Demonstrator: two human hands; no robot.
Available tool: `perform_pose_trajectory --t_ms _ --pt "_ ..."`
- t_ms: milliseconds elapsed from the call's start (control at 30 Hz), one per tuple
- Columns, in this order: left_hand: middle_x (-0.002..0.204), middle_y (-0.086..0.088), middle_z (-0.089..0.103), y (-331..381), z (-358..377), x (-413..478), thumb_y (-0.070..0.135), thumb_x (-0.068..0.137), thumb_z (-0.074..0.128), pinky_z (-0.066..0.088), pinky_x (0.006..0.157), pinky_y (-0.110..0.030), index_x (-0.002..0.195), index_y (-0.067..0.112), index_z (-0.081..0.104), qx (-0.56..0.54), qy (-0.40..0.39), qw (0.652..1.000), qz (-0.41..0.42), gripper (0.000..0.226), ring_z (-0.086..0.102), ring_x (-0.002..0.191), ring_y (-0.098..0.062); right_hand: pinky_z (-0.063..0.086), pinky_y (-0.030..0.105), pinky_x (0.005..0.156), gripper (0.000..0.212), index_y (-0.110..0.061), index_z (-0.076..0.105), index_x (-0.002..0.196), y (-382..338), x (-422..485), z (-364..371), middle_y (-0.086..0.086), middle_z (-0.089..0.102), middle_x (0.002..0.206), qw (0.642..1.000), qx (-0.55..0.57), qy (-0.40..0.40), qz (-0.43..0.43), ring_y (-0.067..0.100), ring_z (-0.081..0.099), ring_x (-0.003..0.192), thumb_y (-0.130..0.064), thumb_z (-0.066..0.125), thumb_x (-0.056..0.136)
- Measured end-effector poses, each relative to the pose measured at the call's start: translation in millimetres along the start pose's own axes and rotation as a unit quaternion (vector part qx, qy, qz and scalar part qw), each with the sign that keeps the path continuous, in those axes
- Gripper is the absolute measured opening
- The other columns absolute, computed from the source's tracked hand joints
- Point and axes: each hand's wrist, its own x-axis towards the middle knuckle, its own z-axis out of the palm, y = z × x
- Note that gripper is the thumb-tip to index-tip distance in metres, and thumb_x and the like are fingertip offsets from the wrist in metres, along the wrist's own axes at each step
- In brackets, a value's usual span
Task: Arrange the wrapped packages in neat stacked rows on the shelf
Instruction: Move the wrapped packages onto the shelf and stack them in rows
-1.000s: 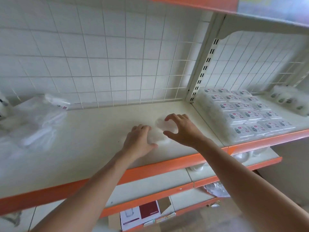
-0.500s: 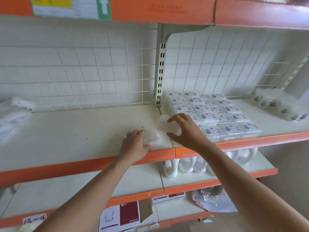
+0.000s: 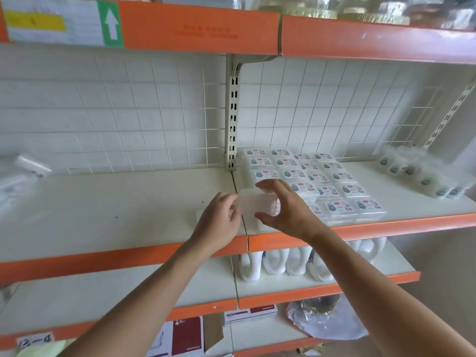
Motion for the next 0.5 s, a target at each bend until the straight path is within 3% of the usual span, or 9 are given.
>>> perform_pose_trajectory --t_ms 67,133,300,400,500 --pt "0.117 -0.004 0.059 6.3 -0.8 8.2 0.032 0.095 0.053 0.04 0.082 -0.018 0.122 0.009 0.061 -0.03 -0.029 0.998 -0.04 0.036 0.056 0.094 -0.008 0.041 0.014 0.095 0.063 -0.019 0.052 0.127 -2.8 3.8 0.1 -0.005 0.052 0.119 1.0 0.008 0.011 -0.008 0.012 0.054 0.109 -0.017 0.082 0.071" --pt "0.116 0.002 0.061 10.9 -3.8 16.9 0.061 0.086 0.05 0.043 0.085 -0.022 0.121 0.015 0.062 -0.064 -0.066 0.993 -0.076 0.059 0.059 0.099 -0.01 0.041 0.013 0.094 0.061 -0.019 0.052 0.128 -8.2 9.5 0.8 -0.003 0.052 0.121 0.999 0.021 0.027 -0.019 0.01 0.054 0.108 -0.023 0.079 0.073" --pt "0.107 0.01 0.067 11.5 -9.3 31.3 0.077 0.067 0.059 0.051 0.088 -0.031 0.115 0.023 0.061 -0.137 -0.122 0.971 -0.155 0.073 0.063 0.1 -0.008 0.045 0.02 0.097 0.063 -0.017 0.051 0.13 -21.2 24.7 6.7 0.001 0.052 0.124 0.997 0.046 0.042 -0.035 0.008 0.053 0.114 -0.037 0.071 0.074" --pt "0.093 0.002 0.071 7.5 -12.6 35.6 0.07 0.061 0.062 0.056 0.087 -0.041 0.108 0.017 0.065 -0.241 -0.125 0.944 -0.19 0.07 0.069 0.089 -0.015 0.046 0.025 0.1 0.069 -0.016 0.049 0.132 -18.4 29.0 13.1 0.0 0.052 0.127 0.996 0.059 0.042 -0.042 0.011 0.054 0.116 -0.035 0.079 0.073" --pt "0.091 -0.016 0.071 9.9 -15.6 35.6 0.043 0.091 0.053 0.057 0.086 -0.039 0.108 0.006 0.066 -0.362 -0.131 0.895 -0.224 0.043 0.069 0.085 -0.022 0.048 0.031 0.098 0.074 -0.018 0.046 0.135 -7.4 29.1 18.5 -0.001 0.055 0.127 0.998 0.053 0.031 -0.022 0.014 0.056 0.114 -0.031 0.083 0.073"
